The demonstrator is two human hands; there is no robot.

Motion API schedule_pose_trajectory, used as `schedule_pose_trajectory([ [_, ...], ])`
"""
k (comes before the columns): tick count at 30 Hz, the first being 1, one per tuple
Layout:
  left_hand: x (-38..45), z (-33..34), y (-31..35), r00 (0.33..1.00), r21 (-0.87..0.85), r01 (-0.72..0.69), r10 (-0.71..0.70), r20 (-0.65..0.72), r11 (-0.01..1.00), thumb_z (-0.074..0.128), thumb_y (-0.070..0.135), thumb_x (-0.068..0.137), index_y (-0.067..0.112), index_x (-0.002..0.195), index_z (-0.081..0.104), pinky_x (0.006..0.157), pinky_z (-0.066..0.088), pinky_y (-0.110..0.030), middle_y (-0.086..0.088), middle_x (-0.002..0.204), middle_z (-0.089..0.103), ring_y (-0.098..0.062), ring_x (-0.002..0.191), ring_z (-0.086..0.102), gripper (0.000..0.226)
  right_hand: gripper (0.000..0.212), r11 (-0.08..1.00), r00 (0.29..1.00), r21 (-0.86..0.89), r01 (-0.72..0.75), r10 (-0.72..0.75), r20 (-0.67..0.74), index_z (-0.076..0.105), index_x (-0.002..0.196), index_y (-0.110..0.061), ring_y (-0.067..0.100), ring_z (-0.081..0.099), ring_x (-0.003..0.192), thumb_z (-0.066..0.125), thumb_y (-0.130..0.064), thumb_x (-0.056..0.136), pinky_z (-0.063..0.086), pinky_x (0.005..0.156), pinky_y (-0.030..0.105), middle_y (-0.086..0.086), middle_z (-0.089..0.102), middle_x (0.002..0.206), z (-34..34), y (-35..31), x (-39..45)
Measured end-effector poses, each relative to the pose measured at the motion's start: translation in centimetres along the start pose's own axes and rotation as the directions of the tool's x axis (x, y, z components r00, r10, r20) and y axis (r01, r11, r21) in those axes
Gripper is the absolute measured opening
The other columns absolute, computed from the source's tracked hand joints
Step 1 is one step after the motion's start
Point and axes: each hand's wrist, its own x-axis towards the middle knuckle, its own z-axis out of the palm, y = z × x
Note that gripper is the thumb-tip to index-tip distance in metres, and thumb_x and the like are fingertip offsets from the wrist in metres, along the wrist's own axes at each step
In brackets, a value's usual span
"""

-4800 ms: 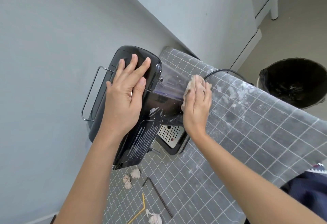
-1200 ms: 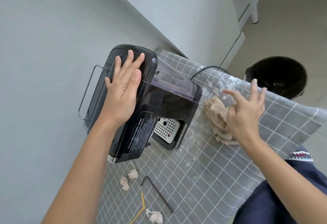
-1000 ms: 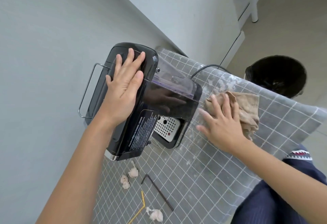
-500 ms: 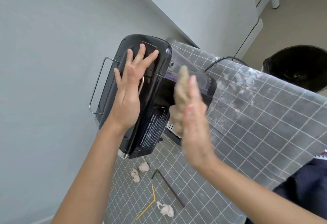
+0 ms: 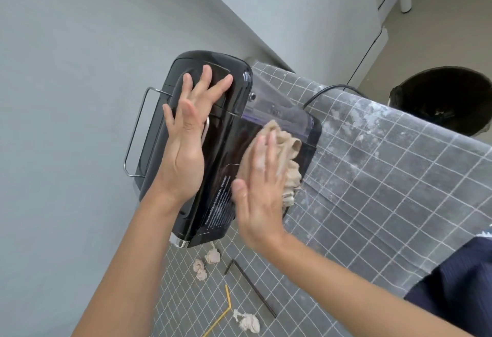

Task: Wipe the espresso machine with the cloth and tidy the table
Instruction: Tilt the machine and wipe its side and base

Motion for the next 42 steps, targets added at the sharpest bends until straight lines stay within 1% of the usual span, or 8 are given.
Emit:
schedule_pose_trajectory([
  [9, 0.2, 0.0, -0.1, 1.0, 0.011, 0.009, -0.009, 0.011, 1.0, -0.004, 0.063, 0.087, 0.04, 0.143, 0.038, 0.118, -0.009, -0.054, 0.019, 0.159, 0.019, -0.001, 0.148, -0.003, 0.074, 0.052, 0.956, 0.955, -0.084, 0.281, -0.287, -0.075, 0.021, 0.15, -0.01, 0.045, 0.03, 0.143, 0.027, -0.033, 0.104, 0.02, 0.116, 0.063, 0.019, 0.036, 0.153, -0.3, 1.8, 2.5],
  [18, 0.2, -0.1, 0.2, 0.999, -0.009, 0.033, -0.032, 0.041, 0.999, -0.001, 0.071, 0.085, 0.043, 0.143, 0.036, 0.117, -0.008, -0.057, 0.026, 0.157, 0.017, 0.005, 0.146, -0.005, 0.075, 0.046, 0.951, 0.945, 0.113, -0.288, 0.302, -0.126, 0.037, 0.146, -0.004, 0.021, 0.03, 0.146, 0.03, -0.023, 0.105, 0.024, 0.119, 0.049, 0.009, 0.039, 0.153, -1.8, 7.4, 1.8],
  [20, 0.0, -0.1, 0.2, 0.999, -0.01, 0.032, -0.032, 0.035, 0.999, -0.002, 0.073, 0.083, 0.043, 0.143, 0.036, 0.117, -0.008, -0.057, 0.026, 0.157, 0.017, 0.005, 0.146, -0.005, 0.078, 0.049, 0.963, 0.965, 0.151, -0.225, 0.241, -0.099, 0.031, 0.15, -0.003, 0.021, 0.016, 0.152, 0.029, -0.021, 0.105, 0.012, 0.125, 0.042, 0.01, 0.029, 0.16, -1.3, 4.0, 1.2],
  [23, 0.1, -0.2, 0.4, 0.999, -0.014, 0.033, -0.032, 0.037, 0.999, -0.005, 0.075, 0.08, 0.041, 0.143, 0.037, 0.117, -0.008, -0.056, 0.025, 0.157, 0.017, 0.003, 0.147, -0.005, 0.083, 0.052, 0.988, 0.995, 0.117, 0.102, -0.103, 0.006, 0.021, 0.152, -0.006, 0.027, -0.002, 0.154, 0.026, -0.026, 0.104, 0.004, 0.125, 0.048, 0.007, 0.014, 0.163, -0.9, -0.5, -0.4],
  [26, 0.1, -0.2, 0.2, 0.999, -0.007, 0.014, -0.014, 0.034, 1.0, -0.008, 0.074, 0.08, 0.036, 0.144, 0.037, 0.118, -0.01, -0.054, 0.02, 0.159, 0.018, 0.001, 0.147, -0.004, 0.087, 0.048, 0.945, 0.946, 0.048, 0.323, -0.323, -0.009, 0.028, 0.146, 0.001, 0.038, 0.019, 0.15, 0.031, -0.022, 0.103, 0.015, 0.118, 0.063, 0.015, 0.03, 0.156, -0.9, -0.6, 1.2],
  [31, 0.1, -0.1, 0.2, 0.999, 0.009, 0.016, -0.016, 0.032, 1.0, -0.01, 0.07, 0.08, 0.036, 0.144, 0.037, 0.118, -0.011, -0.053, 0.018, 0.159, 0.019, -0.001, 0.148, -0.003, 0.087, 0.049, 0.951, 0.951, 0.034, 0.307, -0.305, -0.044, 0.028, 0.147, -0.003, 0.049, 0.026, 0.144, 0.038, -0.017, 0.101, 0.019, 0.112, 0.07, 0.015, 0.03, 0.156, -0.2, -0.3, 1.6],
  [38, 0.2, -0.2, 0.5, 1.0, 0.028, 0.016, -0.017, 0.026, 0.999, -0.004, 0.07, 0.086, 0.041, 0.142, 0.038, 0.118, -0.008, -0.055, 0.022, 0.158, 0.018, 0.002, 0.147, -0.005, 0.076, 0.038, 0.79, 0.799, -0.122, 0.601, -0.596, 0.076, 0.044, 0.14, -0.022, 0.05, 0.037, 0.137, 0.031, -0.026, 0.105, 0.029, 0.109, 0.069, 0.004, 0.041, 0.147, -1.3, 2.6, 1.5],
  [42, 0.2, -0.1, 0.5, 1.0, 0.161, -0.006, 0.005, 0.009, 0.987, 0.023, 0.044, 0.101, 0.04, 0.143, 0.036, 0.117, -0.014, -0.053, 0.019, 0.159, 0.015, 0.002, 0.147, -0.005, 0.044, 0.047, 0.938, 0.933, -0.068, 0.34, -0.346, -0.102, 0.037, 0.147, -0.015, 0.044, 0.009, 0.15, 0.03, -0.029, 0.102, 0.013, 0.116, 0.067, 0.018, 0.03, 0.156, -1.4, 2.6, 6.5],
])
